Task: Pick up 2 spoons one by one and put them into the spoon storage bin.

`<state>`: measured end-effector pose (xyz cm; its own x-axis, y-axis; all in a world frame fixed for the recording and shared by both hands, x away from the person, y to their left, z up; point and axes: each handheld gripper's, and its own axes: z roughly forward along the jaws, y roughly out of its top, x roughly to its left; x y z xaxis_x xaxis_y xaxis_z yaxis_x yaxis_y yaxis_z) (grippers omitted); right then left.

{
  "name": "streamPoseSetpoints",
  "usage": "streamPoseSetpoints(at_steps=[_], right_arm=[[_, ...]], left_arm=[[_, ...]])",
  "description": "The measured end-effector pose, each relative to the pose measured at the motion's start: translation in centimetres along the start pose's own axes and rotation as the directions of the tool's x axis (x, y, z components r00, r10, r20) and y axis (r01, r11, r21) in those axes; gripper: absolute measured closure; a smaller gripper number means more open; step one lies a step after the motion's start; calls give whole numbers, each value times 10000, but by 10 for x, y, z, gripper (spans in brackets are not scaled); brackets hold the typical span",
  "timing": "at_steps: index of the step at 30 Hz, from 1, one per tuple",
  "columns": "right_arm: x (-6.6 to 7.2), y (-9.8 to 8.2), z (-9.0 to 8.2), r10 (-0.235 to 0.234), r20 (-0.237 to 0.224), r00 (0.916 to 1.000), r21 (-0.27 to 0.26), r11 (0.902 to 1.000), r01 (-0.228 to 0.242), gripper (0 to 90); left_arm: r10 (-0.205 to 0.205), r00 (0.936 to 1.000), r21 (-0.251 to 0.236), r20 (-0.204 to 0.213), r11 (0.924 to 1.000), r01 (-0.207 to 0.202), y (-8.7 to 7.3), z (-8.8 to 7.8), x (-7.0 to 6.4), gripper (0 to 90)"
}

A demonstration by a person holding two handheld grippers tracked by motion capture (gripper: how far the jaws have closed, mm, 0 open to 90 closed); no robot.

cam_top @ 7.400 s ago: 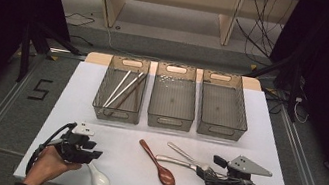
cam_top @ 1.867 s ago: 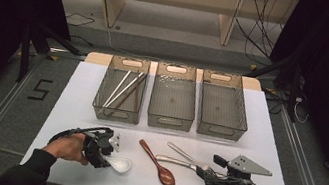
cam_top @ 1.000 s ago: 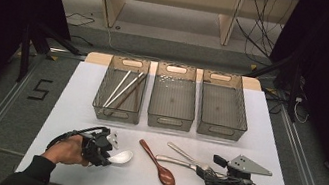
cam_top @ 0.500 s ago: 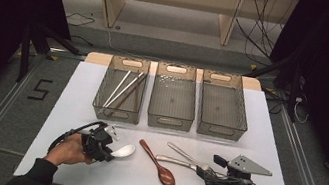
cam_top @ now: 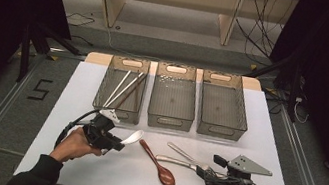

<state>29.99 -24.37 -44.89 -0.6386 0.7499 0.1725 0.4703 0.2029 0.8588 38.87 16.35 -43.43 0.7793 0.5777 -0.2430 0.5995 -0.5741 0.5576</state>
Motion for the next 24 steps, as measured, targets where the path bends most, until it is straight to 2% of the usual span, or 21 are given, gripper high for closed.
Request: streamPoseSetpoints(at_steps=[3,7,14,19,24], right_arm=[[0,0,0,14,2,10000,-6,10000,-14,240],[0,0,0,6,-8,10000,-14,10000,-6,240],[-1,0,-1,18,5,10000,-39,10000,-18,239],[-1,0,-1,20,-11,10000,-56,10000,-20,239],[-1,0,-1,5,-30,10000,-38,10000,-6,240]], left_arm=[[-141,9997,-375,181,9992,148,12,-1,-1,743],[25,10000,-629,68,9980,-21,31,-2,-1,743],[29,9999,-1192,-100,9929,-41,66,-1,-1,744],[-192,9995,-1528,-249,9881,152,91,2,6,744],[-427,9985,-1677,-353,9852,362,109,8,11,745]])
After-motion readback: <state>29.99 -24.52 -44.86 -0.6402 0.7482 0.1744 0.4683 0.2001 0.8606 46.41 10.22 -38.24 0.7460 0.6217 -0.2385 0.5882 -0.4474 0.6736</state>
